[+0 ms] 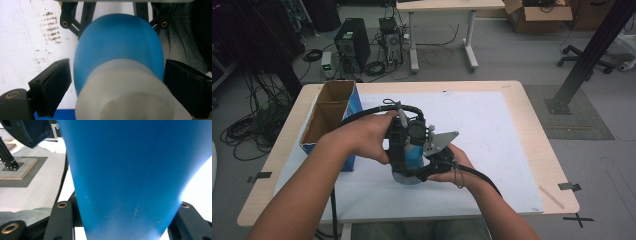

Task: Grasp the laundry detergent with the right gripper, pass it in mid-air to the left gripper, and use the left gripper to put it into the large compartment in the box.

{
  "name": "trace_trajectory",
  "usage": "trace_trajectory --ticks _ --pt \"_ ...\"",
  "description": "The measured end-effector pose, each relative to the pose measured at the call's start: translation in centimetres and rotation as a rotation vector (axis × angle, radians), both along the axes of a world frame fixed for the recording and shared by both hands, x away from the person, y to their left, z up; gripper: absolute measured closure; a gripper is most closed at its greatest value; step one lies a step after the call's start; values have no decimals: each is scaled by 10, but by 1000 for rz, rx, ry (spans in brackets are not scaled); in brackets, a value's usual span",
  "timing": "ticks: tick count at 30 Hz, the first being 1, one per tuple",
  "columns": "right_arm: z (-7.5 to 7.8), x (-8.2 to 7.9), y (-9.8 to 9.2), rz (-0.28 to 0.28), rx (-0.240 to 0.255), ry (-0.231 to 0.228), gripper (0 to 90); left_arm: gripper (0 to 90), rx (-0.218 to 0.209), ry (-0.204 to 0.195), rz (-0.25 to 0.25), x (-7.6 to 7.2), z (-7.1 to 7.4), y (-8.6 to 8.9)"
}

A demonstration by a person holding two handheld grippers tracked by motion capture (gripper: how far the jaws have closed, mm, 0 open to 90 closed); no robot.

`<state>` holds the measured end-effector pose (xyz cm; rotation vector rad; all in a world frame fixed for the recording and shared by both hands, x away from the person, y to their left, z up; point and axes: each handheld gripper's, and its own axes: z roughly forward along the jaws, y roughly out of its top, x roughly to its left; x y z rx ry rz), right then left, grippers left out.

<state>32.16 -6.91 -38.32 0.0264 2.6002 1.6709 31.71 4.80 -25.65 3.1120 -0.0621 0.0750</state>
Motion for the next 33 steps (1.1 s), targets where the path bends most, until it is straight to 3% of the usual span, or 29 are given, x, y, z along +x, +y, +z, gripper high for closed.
trace_trajectory --ticks 9,17,33 --pt "1 -1 1 -3 2 -2 455 148 3 -15 -1 -1 0 0" --pt "2 -1 1 -3 6 -5 454 166 6 -52 -12 -2 0 0" --pt "2 -1 3 -4 9 -2 454 232 8 -67 -19 -4 1 1"
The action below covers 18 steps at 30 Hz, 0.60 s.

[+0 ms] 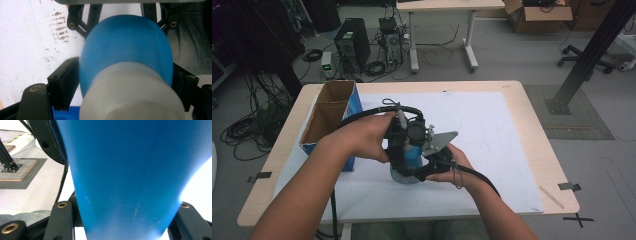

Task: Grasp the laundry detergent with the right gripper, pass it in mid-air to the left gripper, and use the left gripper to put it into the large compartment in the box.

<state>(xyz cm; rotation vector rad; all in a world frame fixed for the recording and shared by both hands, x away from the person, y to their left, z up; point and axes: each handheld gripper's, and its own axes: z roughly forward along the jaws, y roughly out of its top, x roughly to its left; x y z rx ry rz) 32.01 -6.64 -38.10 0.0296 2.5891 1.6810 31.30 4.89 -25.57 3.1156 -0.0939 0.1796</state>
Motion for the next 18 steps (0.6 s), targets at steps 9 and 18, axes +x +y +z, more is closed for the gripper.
trace_trajectory --ticks 9,18 --pt "0 0 0 -3 8 2 454 306 6 -3 -16 -1 -1 -1" --pt "2 -1 2 -3 6 0 454 379 12 20 8 1 0 1"
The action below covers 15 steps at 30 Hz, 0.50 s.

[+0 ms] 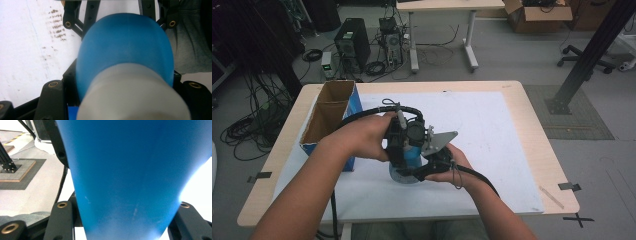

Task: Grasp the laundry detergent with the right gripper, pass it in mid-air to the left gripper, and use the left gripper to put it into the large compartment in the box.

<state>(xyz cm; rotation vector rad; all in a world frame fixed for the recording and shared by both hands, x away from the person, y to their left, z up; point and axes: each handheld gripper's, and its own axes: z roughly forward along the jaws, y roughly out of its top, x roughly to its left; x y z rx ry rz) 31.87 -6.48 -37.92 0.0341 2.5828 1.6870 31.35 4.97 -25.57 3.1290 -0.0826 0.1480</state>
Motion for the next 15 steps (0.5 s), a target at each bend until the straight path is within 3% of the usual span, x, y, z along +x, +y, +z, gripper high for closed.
trace_trajectory --ticks 4,15 --pt "-1 0 1 -5 -7 -15 454 382 21 4 10 0 0 -1" --pt "1 1 -1 -21 -11 -39 450 389 18 -7 4 1 2 -3"
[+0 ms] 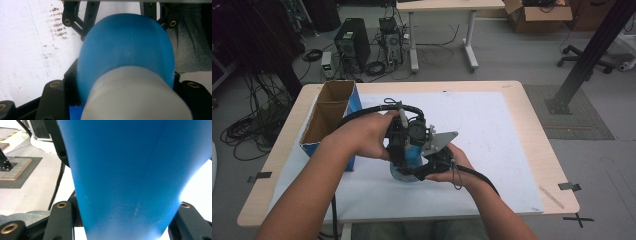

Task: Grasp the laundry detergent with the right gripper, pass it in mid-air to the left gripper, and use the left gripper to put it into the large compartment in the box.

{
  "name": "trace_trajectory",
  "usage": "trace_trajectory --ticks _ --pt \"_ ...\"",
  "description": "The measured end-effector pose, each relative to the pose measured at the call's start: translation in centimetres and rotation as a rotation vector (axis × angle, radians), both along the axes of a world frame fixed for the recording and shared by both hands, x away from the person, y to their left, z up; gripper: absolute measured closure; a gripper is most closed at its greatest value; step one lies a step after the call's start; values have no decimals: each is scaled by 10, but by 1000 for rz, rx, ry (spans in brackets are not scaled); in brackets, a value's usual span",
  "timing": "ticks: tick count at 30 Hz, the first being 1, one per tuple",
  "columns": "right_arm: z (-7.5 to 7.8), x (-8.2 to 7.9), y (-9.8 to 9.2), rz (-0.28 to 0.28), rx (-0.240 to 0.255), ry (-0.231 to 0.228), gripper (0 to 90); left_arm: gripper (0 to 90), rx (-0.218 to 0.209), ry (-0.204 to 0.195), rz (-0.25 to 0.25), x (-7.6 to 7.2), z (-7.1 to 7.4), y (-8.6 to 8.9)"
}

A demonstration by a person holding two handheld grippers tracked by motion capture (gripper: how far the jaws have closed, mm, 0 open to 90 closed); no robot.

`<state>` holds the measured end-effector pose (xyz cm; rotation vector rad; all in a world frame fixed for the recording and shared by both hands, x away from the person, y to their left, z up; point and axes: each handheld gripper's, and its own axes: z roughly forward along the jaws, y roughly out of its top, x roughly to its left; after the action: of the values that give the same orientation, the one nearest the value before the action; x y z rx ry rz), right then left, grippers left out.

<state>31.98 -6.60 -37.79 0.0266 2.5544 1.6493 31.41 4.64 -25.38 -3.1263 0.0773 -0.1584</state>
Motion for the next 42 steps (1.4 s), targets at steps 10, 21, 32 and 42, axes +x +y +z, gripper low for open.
trace_trajectory --ticks 10,21,32,42 --pt "2 -1 -3 -11 45 27 382 391 12 -3 26 3 2 -1" --pt "-6 1 -6 -53 53 45 212 391 11 -8 16 2 3 0" --pt "-8 3 -10 -70 52 100 84 390 24 -17 35 5 4 0" --pt "-4 8 -25 -98 73 136 11 388 14 8 106 13 9 2"
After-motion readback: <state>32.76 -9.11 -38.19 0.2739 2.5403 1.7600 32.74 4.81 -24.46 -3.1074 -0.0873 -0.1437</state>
